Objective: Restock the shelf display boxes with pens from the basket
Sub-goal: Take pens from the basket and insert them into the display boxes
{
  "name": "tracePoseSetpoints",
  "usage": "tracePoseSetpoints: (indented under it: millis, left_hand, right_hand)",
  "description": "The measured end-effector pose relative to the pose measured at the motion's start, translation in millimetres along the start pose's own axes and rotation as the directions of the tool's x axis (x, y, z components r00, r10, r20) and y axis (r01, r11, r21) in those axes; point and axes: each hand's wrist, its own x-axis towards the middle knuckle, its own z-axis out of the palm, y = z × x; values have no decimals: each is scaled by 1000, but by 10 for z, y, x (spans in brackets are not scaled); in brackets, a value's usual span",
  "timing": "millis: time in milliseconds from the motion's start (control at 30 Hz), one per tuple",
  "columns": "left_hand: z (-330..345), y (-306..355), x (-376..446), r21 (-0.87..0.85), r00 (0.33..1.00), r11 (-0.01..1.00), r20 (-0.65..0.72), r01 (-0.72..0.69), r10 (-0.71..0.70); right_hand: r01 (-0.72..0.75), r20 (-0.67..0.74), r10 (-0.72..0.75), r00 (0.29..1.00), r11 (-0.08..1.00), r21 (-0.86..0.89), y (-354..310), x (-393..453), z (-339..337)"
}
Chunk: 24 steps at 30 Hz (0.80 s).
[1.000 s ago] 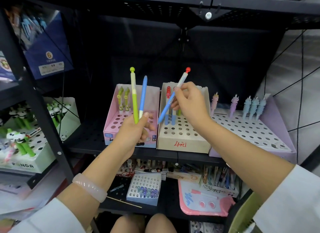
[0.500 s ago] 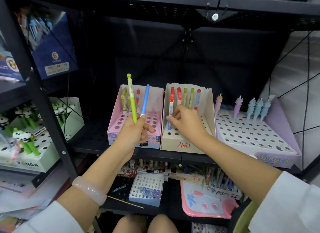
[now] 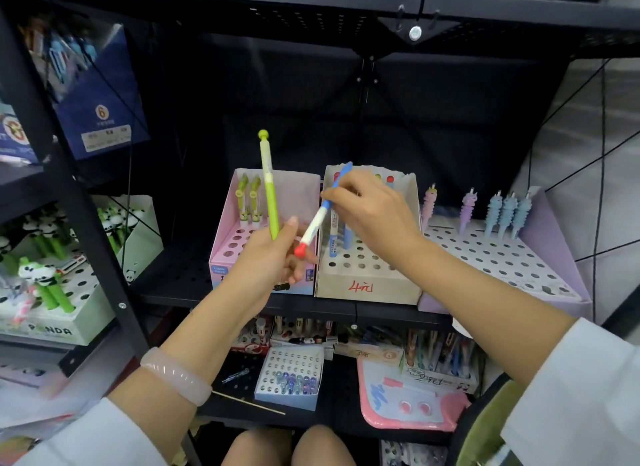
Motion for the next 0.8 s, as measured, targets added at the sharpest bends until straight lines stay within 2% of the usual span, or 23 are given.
tracePoseSetpoints:
  millis: [67, 133, 233, 300, 400, 467, 567, 700, 800]
  left_hand:
    - [-24, -35, 12, 76, 999, 997, -45, -14, 17]
    - [-29, -87, 10, 126, 998, 992, -57, -8, 15]
    - [-1, -140, 20, 180, 998, 984, -70, 4, 9]
    - [25, -158, 32, 225, 997, 974, -81, 4, 14]
    - [41, -169, 35, 256, 994, 967, -104, 4, 23]
    - [39, -170, 36, 269, 993, 963, -113, 7, 25]
    - [13, -173, 46, 264, 992, 964, -125, 17, 17]
    - [-18, -182, 46, 142, 994, 989, -105, 37, -22]
    - [-2, -185, 65, 102, 994, 994, -104, 40, -30]
  right_hand:
    - [-78, -78, 83, 993, 995, 66, 85, 4, -76]
    - [-229, -105, 252, 962, 955, 189, 161, -41, -123]
    - [-527, 39, 551, 834, 773, 352, 218, -196, -79]
    - [-629, 141, 633, 761, 667, 399, 222, -299, 9]
    - [-698, 258, 670, 697, 549, 460, 206, -393, 160]
    - [-714, 299, 672, 678, 504, 486, 188, -402, 238]
    - [-733, 357, 649, 672, 515, 444, 167, -387, 339]
    - [-753, 459, 603, 652, 587, 298, 167, -429, 419]
    - [-747, 474, 592, 652, 609, 267, 174, -451, 401]
